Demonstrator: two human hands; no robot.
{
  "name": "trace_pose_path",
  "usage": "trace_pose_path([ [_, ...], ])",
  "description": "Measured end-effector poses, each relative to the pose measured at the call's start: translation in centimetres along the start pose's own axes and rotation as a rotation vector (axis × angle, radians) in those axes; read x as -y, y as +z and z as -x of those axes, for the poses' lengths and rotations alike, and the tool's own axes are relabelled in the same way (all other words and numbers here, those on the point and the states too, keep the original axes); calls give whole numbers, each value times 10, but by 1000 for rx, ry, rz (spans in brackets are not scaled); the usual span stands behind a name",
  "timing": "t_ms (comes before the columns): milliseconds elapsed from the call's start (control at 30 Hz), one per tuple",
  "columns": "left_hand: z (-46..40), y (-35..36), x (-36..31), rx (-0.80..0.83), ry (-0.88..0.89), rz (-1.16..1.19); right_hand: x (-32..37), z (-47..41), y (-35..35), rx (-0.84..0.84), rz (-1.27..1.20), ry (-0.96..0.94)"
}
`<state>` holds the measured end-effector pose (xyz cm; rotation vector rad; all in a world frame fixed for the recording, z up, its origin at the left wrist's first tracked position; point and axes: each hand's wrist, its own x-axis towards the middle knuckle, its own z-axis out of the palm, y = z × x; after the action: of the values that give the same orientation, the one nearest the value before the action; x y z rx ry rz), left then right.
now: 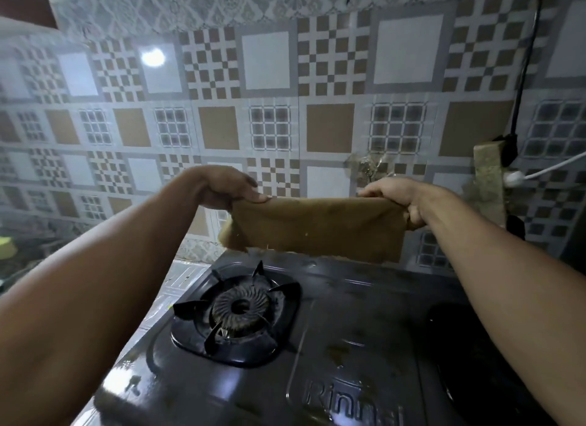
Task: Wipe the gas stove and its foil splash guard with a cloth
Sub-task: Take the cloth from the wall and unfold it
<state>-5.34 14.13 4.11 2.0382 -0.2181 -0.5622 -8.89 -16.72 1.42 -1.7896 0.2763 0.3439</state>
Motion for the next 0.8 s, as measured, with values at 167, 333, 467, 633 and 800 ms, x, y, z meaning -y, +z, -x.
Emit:
trace_pose_path([
  [167, 17, 2, -36, -4, 201, 25, -13, -3, 4, 382, 19, -195],
  [333, 29, 7, -68, 75, 335, 37, -19, -10, 29, 641, -264, -258],
  [467, 27, 8, -73, 55, 404, 42, -20, -9, 56, 694, -300, -270],
  [633, 22, 7, -57, -154, 457, -35, -10, -2, 68, 770, -315, -436],
  [800, -16, 23, 0, -579, 300, 61, 14, 9, 69, 560, -514, -546],
])
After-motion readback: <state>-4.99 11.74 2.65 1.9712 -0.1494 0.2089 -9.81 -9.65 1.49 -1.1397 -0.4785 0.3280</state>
